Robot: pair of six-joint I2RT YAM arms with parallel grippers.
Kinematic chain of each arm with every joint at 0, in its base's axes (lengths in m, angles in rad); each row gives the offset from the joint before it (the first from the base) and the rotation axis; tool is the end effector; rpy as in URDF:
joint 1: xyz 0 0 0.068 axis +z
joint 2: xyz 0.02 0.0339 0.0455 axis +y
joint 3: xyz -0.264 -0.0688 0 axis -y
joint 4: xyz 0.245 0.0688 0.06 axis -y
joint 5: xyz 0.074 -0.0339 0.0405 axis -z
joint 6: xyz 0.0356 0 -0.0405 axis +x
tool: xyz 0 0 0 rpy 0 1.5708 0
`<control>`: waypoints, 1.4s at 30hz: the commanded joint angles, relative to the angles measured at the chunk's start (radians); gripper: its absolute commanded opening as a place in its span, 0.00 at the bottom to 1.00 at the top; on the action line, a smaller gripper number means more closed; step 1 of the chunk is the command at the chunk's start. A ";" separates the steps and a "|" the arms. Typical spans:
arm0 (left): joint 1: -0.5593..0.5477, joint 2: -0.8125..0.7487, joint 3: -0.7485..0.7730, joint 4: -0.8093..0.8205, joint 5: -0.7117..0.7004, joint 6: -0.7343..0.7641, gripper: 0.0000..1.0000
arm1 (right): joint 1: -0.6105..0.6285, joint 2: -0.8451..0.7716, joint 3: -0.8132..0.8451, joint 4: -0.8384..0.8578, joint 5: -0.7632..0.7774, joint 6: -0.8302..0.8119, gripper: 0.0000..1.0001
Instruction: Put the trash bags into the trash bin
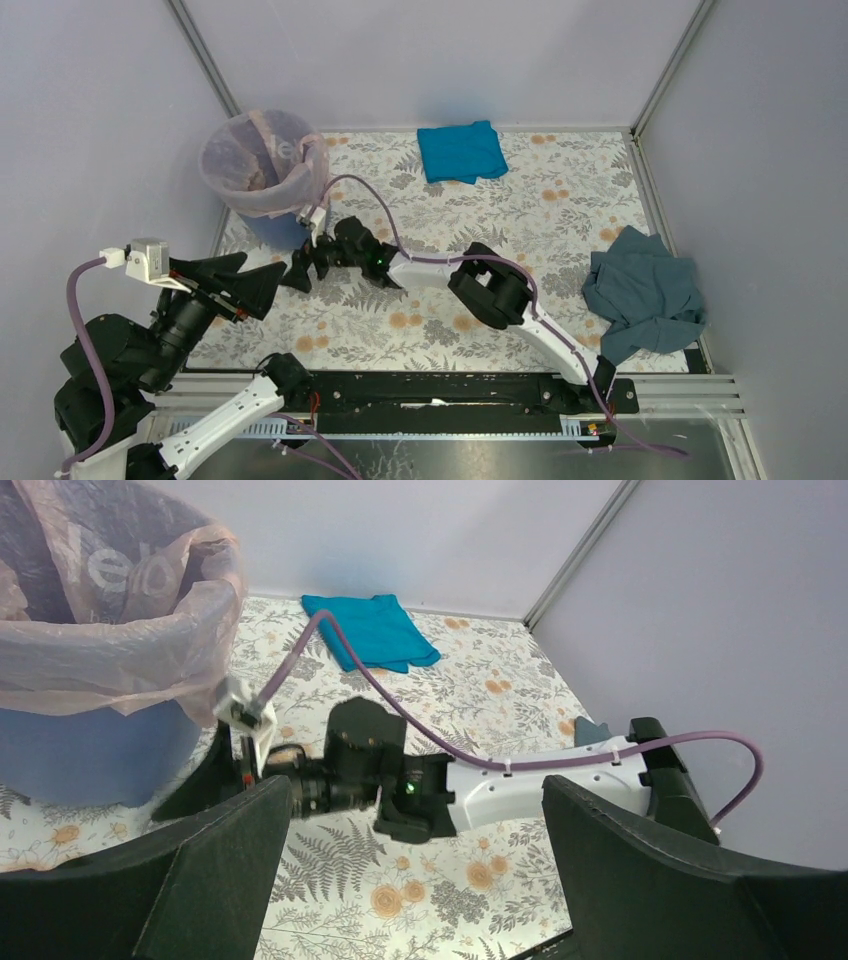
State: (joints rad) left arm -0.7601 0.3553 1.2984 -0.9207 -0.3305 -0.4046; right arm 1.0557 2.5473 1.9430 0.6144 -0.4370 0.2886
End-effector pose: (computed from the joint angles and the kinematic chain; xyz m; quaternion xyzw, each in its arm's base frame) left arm -0.0098 0.0253 0.4413 0.0062 0.6996 -0.2918 0.6523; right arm 0.2729 0.5128 0.1726 -0.3999 0.5793 0.5513 0.4479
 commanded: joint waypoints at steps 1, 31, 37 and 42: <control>-0.004 0.017 -0.001 0.054 0.007 -0.029 0.99 | 0.012 -0.216 -0.230 0.026 0.114 0.053 1.00; -0.004 0.168 0.094 0.243 -0.100 -0.107 0.99 | -0.017 -1.668 -0.402 -1.306 0.893 -0.030 1.00; -0.004 0.170 0.092 0.256 -0.115 -0.119 0.99 | -0.017 -1.696 -0.405 -1.242 0.854 -0.057 1.00; -0.004 0.187 0.097 0.257 -0.119 -0.119 0.99 | -0.018 -1.718 -0.434 -1.208 0.866 -0.061 1.00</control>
State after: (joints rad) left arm -0.7601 0.5106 1.3666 -0.7139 -0.4339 -0.5175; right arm 1.0359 0.8406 1.5307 -0.6403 0.4355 0.2543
